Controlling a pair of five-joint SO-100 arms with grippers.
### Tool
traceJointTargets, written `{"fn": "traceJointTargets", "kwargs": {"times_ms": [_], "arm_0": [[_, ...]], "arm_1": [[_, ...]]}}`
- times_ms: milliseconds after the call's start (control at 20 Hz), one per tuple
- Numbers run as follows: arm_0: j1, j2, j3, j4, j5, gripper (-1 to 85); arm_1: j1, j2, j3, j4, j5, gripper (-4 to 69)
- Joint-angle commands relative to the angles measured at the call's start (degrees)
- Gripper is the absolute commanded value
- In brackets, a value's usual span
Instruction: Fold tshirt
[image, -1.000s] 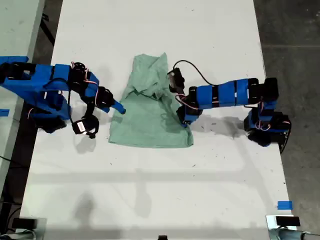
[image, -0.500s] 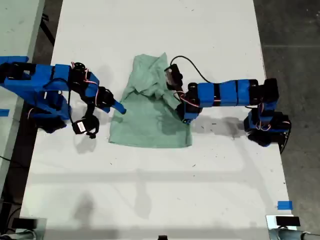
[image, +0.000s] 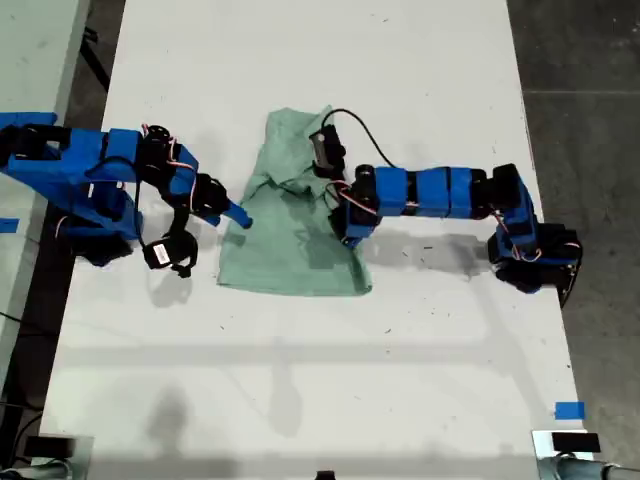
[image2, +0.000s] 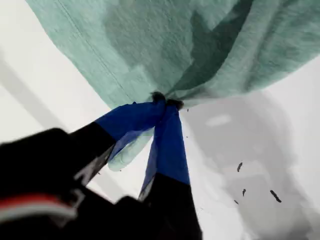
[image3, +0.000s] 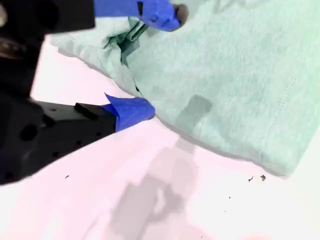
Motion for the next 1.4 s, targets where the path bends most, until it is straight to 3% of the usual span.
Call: {"fn": "traceJointTargets", "kwargs": {"times_ms": [0,300,350,400,600,950,1350], "arm_0": [[0.35,2.81,-0.26,-0.97,0.0,25.5],[0.0,2.37,-0.26,-2.37,-0.09,25.5],[0.0,2.29,-0.35,-2.37,-0.18,25.5],[0.26,2.29,-0.35,-2.29,-0.53,25.6],[0.53,2.2,-0.44,-1.85,-0.97,25.6],[4.57,3.78,-0.97,4.66,-6.42,25.5],[6.15,-2.9,0.62,5.27,-8.35,25.3]], "arm_1": [[1.41,-0.44,-4.83,-5.27,1.58,-0.3],[3.52,-7.65,-4.39,-21.62,7.47,-0.3],[3.96,-8.09,-4.39,-21.62,8.7,10.6],[3.96,-7.47,-4.39,-20.92,7.29,27.6],[3.52,0.53,-4.39,-13.45,6.77,27.1],[2.2,18.37,0.09,5.8,7.12,25.5],[2.29,20.13,2.2,7.65,5.27,25.0]]}}
